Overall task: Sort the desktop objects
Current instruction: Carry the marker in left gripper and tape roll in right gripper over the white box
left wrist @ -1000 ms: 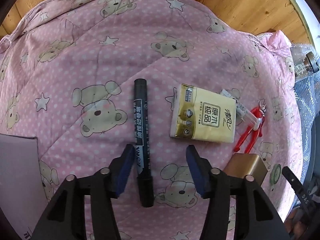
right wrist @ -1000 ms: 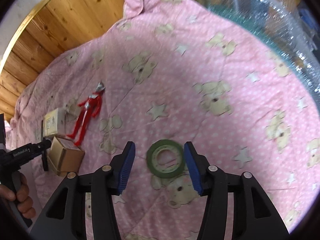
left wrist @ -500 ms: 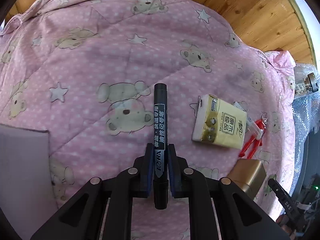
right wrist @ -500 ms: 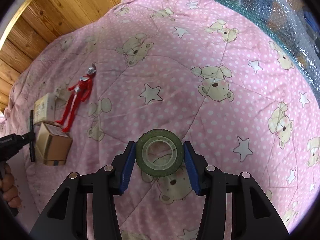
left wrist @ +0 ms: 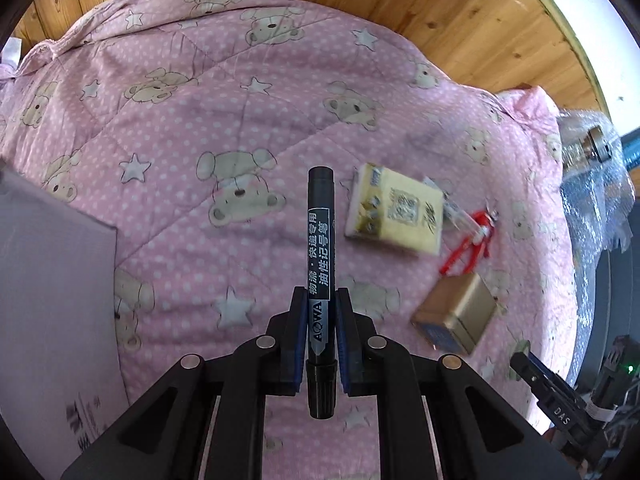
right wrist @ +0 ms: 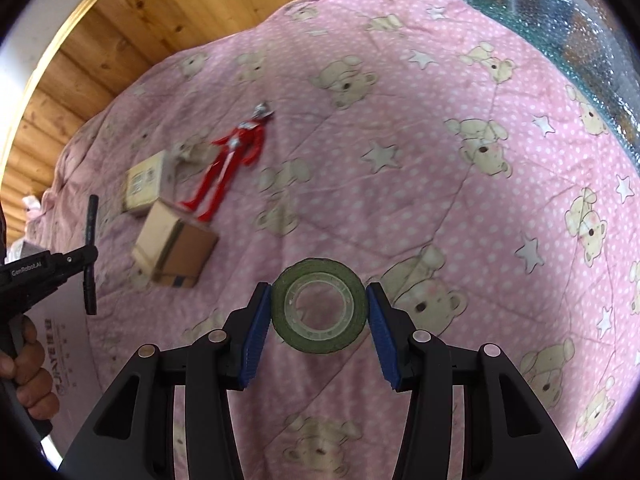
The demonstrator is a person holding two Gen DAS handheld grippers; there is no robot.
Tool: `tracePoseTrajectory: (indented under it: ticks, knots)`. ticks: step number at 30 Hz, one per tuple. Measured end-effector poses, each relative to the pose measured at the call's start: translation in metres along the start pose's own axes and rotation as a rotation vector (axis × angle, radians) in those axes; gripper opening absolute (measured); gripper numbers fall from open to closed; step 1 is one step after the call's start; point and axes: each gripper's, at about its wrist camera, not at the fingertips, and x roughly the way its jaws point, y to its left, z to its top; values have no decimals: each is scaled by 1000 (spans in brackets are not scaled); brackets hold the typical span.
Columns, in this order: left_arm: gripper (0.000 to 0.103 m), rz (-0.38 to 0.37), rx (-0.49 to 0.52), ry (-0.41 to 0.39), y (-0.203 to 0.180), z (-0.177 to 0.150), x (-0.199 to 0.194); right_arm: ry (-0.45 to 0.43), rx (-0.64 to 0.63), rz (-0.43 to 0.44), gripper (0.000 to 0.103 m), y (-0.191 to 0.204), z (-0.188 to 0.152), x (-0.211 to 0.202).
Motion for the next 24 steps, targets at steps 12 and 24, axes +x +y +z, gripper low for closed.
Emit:
tracePoseTrajectory:
  ticks: [12,24]
  knots:
    - [14,-27,21,-17,-3,-50,-56,10,-112,46,50,45,-30,-18]
    - [14,-64,14,-70,-7,-87,-100,12,-220,79,50,81,-61,-38]
